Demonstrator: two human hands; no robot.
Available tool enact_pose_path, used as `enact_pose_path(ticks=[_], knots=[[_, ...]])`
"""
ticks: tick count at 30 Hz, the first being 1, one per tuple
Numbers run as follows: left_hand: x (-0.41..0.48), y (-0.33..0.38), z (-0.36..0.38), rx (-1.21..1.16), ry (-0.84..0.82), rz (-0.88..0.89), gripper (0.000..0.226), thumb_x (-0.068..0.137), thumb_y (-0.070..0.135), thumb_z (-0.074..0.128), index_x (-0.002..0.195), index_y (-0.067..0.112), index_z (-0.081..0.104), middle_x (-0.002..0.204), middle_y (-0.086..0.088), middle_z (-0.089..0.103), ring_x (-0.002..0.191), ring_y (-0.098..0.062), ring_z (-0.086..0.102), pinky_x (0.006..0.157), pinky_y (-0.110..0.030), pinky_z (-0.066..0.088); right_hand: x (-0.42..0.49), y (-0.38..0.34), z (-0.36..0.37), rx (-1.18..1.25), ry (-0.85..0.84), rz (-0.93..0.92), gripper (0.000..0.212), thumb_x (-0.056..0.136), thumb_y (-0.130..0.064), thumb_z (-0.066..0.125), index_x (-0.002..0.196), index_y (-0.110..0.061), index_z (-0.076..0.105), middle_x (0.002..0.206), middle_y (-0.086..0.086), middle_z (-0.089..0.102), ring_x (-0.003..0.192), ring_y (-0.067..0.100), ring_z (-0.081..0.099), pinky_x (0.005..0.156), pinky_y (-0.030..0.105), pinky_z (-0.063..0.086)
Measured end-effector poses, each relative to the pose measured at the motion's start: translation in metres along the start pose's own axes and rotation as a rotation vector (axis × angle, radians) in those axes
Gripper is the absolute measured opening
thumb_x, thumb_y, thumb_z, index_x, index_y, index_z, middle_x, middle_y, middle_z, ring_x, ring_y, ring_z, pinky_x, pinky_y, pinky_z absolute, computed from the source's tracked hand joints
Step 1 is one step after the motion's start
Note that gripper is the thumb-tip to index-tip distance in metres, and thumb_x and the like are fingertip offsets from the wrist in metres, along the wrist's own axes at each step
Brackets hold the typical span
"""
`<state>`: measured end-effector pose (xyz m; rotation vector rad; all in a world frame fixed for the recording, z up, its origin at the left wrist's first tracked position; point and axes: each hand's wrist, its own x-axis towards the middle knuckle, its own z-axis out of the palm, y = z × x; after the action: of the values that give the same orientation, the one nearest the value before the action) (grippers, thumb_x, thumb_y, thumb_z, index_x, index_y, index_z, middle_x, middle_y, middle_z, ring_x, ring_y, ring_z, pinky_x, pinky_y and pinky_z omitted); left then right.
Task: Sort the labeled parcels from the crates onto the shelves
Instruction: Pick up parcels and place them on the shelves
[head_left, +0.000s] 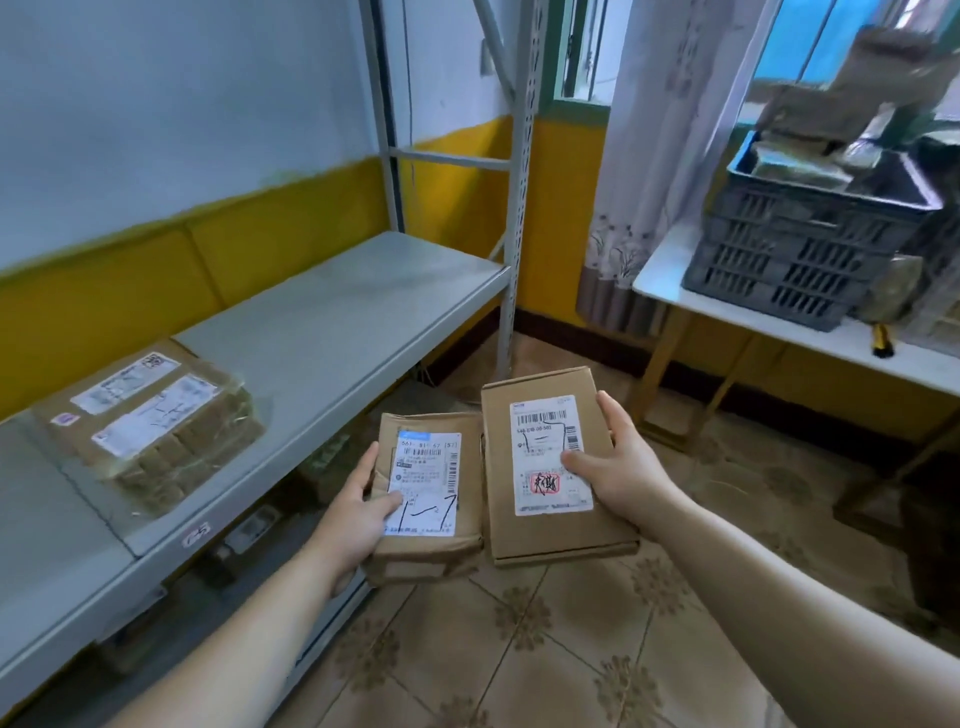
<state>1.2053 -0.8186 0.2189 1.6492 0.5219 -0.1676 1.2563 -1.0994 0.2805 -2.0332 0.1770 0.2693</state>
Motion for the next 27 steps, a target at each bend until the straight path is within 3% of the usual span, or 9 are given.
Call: enact_pose_path(ticks=[4,7,12,15,20,23,25,27], knots=[[0.055,0.017,0.023,-0.020,-0.009,-0.049,0.070,0.097,0.010,0.053,0.147,0.050,0.023,0.125,0.002,0.062,0.094,-0.020,0.071,0.087,-0.047,0.056,0.063,-0.007,-0.006,-0.058,-0.032,0.030,0.093,0.087,-0.023,0.074,0.154,-0.043,0.012,0.114,-0.016,0.061,0.098,0.011,0.067,0.083,0.038,0.059],[0.081,0.025,0.030,-0.015,0.018,-0.067,0.070,0.098,0.009,0.051,0.148,0.047,0.023,0.129,0.003,0.061,0.097,-0.017,0.069,0.085,-0.041,0.056,0.105,-0.017,-0.008,-0.063,-0.066,0.049,0.092,0.089,-0.021,0.073,0.154,-0.044,0.012,0.100,-0.023,0.056,0.092,0.009,0.068,0.076,0.034,0.060],[0.110,0.021,0.038,-0.044,0.135,-0.099,0.066,0.099,0.008,0.050,0.150,0.041,0.024,0.123,0.006,0.060,0.093,-0.006,0.065,0.065,-0.020,0.048,0.181,-0.025,0.003,-0.130,-0.205,0.055,0.090,0.090,-0.018,0.072,0.154,-0.042,0.014,0.094,-0.024,0.056,0.083,0.008,0.071,0.060,0.028,0.060],[0.123,0.010,0.050,-0.110,0.253,-0.145,0.067,0.098,0.006,0.050,0.150,0.040,0.024,0.127,0.006,0.059,0.092,-0.006,0.065,0.065,-0.019,0.049,0.227,-0.023,0.014,-0.175,-0.317,0.042,0.088,0.090,-0.017,0.071,0.154,-0.041,0.016,0.093,-0.024,0.056,0.079,0.008,0.072,0.053,0.024,0.057],[0.142,-0.014,0.075,-0.225,0.411,-0.220,0.068,0.098,0.003,0.050,0.150,0.038,0.023,0.117,0.009,0.059,0.090,-0.005,0.063,0.071,-0.021,0.048,0.294,-0.016,0.038,-0.274,-0.513,-0.027,0.087,0.091,-0.016,0.070,0.156,-0.037,0.015,0.094,-0.027,0.049,0.088,0.005,0.064,0.067,0.026,0.056],[0.149,-0.030,0.078,-0.267,0.468,-0.278,0.069,0.097,0.005,0.051,0.151,0.038,0.022,0.126,0.010,0.056,0.094,-0.008,0.062,0.079,-0.023,0.046,0.316,-0.010,0.058,-0.278,-0.570,-0.017,0.084,0.093,-0.015,0.068,0.156,-0.036,0.016,0.093,-0.028,0.050,0.085,0.001,0.062,0.067,0.026,0.055],[0.151,-0.041,0.073,-0.284,0.481,-0.307,0.070,0.097,0.004,0.051,0.151,0.038,0.021,0.130,0.007,0.057,0.097,-0.011,0.063,0.084,-0.026,0.047,0.323,-0.006,0.073,-0.262,-0.598,0.016,0.085,0.093,-0.015,0.068,0.156,-0.036,0.015,0.095,-0.024,0.051,0.091,0.009,0.065,0.076,0.034,0.059],[0.155,-0.056,0.063,-0.288,0.492,-0.328,0.071,0.097,0.003,0.051,0.151,0.036,0.021,0.126,0.006,0.059,0.096,-0.013,0.064,0.078,-0.022,0.048,0.328,-0.002,0.095,-0.259,-0.628,0.037,0.086,0.092,-0.014,0.068,0.156,-0.037,0.015,0.099,-0.021,0.054,0.101,0.017,0.067,0.086,0.043,0.059]])
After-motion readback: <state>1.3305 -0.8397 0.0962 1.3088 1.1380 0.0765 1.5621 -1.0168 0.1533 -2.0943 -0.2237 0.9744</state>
